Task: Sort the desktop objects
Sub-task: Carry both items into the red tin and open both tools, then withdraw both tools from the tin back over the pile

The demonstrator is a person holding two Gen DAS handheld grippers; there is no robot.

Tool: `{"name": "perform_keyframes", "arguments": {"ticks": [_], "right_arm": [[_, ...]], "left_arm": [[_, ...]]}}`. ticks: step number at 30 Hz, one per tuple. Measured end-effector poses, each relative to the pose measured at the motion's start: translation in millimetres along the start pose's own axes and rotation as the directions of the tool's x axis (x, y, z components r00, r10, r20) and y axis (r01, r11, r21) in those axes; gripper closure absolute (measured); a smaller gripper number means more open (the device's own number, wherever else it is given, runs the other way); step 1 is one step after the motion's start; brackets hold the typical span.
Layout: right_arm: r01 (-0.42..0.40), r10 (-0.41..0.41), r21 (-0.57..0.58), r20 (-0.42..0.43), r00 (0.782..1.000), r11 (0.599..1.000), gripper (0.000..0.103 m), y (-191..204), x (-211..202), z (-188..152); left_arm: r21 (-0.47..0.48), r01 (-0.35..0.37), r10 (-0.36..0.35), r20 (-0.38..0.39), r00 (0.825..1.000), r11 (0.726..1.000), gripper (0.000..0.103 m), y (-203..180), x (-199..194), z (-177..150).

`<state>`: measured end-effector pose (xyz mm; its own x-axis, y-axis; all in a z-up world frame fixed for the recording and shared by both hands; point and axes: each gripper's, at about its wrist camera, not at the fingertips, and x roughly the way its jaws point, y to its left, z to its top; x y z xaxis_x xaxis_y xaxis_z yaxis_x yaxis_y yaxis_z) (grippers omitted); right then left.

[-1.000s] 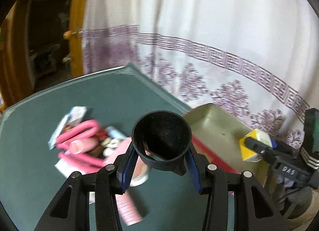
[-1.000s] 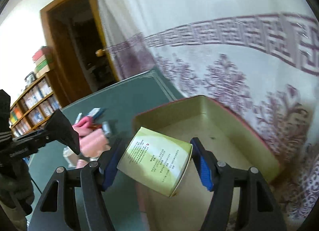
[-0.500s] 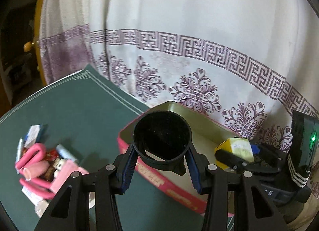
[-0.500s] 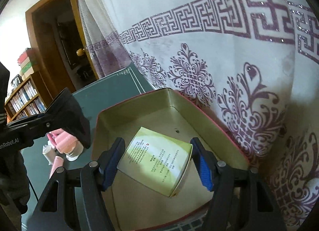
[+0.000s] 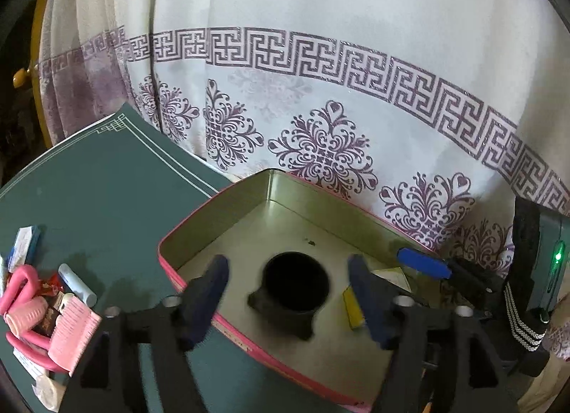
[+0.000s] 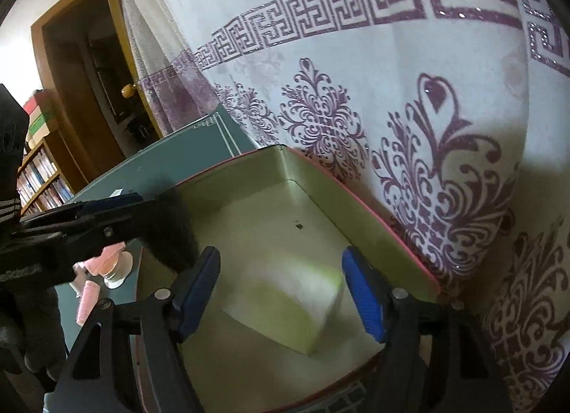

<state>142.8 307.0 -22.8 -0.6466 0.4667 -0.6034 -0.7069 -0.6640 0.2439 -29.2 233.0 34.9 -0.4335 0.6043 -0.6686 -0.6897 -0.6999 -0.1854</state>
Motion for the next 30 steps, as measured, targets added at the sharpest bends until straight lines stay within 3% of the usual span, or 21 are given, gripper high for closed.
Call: {"name": "perform_keyframes", "arguments": {"ticks": [9, 12, 17, 24, 30], "right_arm": [[0.002, -0.002, 0.007, 0.000, 1.000, 1.000, 0.025, 0.5, -0.1, -0.2], [-0.001, 0.001, 0.002, 0.004, 1.000, 1.000, 0.025, 3.3, -1.5, 0.0], [-0.007, 0.007, -0.001, 0.005, 1.000, 1.000, 0.025, 8.8, -2.3, 0.2], [-0.030, 0.031, -0.022, 0.010, 0.999, 0.999, 0.025, 27.2, -5.9, -0.3], [-0.066, 0.066, -0.060, 0.006, 0.998, 0.996, 0.025, 51.0, -5.7, -2.0]], "left_arm": [[-0.033, -0.073, 0.073, 0.008, 0.997, 0.997, 0.030, 14.2, -8.0, -8.7], [-0.035, -0.096, 0.096, 0.011, 0.995, 0.995, 0.023, 17.3, -14.5, -13.7], [-0.041, -0.130, 0.131, 0.024, 0.991, 0.991, 0.023, 24.1, -28.4, -23.4], [-0.122, -0.170, 0.174, 0.023, 0.984, 0.978, 0.022, 51.0, -48.7, -41.3], [-0.210, -0.228, 0.240, 0.033, 0.970, 0.951, 0.022, 83.4, -75.7, -60.7]]}}
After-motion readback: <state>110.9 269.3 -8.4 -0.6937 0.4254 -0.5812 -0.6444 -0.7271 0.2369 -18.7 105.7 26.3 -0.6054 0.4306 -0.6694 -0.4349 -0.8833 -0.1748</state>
